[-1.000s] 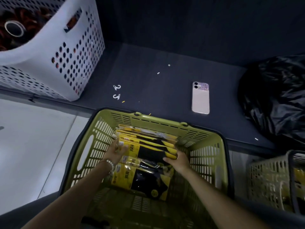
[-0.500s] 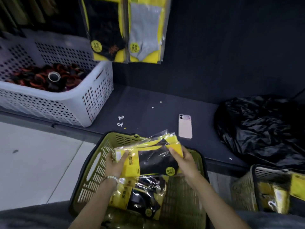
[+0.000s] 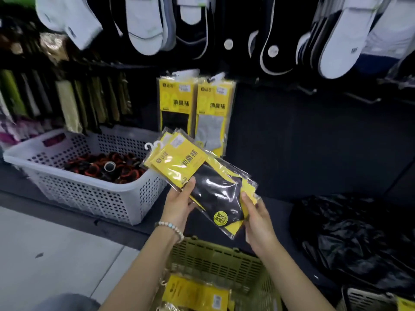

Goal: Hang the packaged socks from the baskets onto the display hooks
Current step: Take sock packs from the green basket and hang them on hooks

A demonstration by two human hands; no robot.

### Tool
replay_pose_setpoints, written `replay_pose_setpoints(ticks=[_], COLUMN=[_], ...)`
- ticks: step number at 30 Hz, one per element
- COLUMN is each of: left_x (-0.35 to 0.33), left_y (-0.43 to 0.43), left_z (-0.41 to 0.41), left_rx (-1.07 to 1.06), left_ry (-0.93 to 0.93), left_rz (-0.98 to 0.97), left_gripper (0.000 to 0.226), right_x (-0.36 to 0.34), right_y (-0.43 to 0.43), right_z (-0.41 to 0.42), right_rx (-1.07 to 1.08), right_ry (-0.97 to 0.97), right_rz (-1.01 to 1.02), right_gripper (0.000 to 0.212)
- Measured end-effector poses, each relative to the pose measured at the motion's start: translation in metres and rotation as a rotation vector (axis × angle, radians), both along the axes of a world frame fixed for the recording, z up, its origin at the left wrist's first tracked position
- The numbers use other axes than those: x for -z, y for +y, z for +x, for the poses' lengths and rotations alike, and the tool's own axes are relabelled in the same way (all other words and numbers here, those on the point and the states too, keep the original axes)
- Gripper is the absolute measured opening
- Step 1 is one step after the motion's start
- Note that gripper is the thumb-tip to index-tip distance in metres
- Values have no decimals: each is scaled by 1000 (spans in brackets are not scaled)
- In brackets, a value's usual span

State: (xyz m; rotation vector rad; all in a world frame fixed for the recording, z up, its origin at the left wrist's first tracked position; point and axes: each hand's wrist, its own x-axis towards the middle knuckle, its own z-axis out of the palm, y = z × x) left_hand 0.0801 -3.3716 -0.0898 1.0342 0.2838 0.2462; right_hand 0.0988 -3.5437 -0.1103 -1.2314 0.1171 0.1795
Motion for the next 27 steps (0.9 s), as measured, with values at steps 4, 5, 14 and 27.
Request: replay_pose_setpoints(ticks=[4, 5, 14, 27], left_x=[-29, -35, -65, -78], left_y=[16, 18, 28, 85], left_z=[-3, -4, 9, 32], left_rx=[-63, -54, -58, -256], left_ry=[-114, -160, -267, -202], left_rz=[321, 374, 531, 656], left_gripper=[18, 22, 27, 51], right_x=[-43, -54, -110, -109], right_y=[0, 3, 53, 78], right_z=[14, 17, 23, 61], right_rx=[61, 39, 10, 17], right_ry=[-248, -313, -539, -440], right_rz=[-174, -188, -210, -93], right_gripper=[54, 50, 28, 6])
